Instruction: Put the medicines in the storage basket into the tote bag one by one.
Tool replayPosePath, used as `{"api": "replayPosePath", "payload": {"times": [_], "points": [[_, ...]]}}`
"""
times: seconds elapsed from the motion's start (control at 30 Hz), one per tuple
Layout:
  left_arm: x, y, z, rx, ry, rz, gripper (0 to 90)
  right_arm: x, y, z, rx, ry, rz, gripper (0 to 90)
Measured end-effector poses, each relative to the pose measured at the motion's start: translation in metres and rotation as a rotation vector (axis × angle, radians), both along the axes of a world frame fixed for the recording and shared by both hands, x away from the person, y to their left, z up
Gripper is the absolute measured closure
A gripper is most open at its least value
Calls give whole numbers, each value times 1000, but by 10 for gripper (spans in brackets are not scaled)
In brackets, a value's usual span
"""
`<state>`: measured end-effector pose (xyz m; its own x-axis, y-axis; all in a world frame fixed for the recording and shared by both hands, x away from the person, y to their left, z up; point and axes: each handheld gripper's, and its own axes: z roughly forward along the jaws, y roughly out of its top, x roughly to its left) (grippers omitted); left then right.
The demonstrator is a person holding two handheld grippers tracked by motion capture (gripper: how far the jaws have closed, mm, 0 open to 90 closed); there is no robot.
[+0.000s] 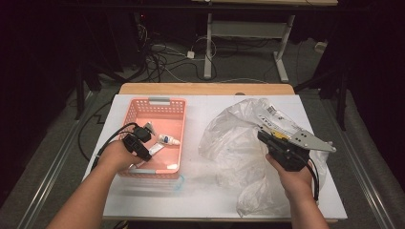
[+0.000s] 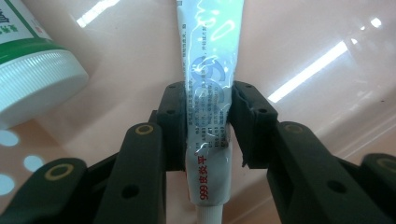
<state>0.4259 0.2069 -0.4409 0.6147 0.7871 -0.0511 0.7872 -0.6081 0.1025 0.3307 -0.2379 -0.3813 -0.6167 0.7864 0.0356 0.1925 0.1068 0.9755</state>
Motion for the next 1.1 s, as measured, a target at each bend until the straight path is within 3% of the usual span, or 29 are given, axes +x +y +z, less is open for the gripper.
{"api": "replayPosePath", "payload": {"times": [0.17,0.33,0.5,0.77,1.1], "points": [[0,0,1,-9,-3,-7,662,0,0,0,-3,1,3,900],[1,3,3,-19,-15,19,665,0,-1,0,3,3,-1,900],[-3,5,10,-82,-50,16,665,-1,-3,1,8,-3,-3,900],[-11,3,19,-122,-91,1,665,-1,-4,2,7,-2,-2,900],[-23,6,28,-231,-198,10,665,-2,-5,3,11,-8,-5,900]]}}
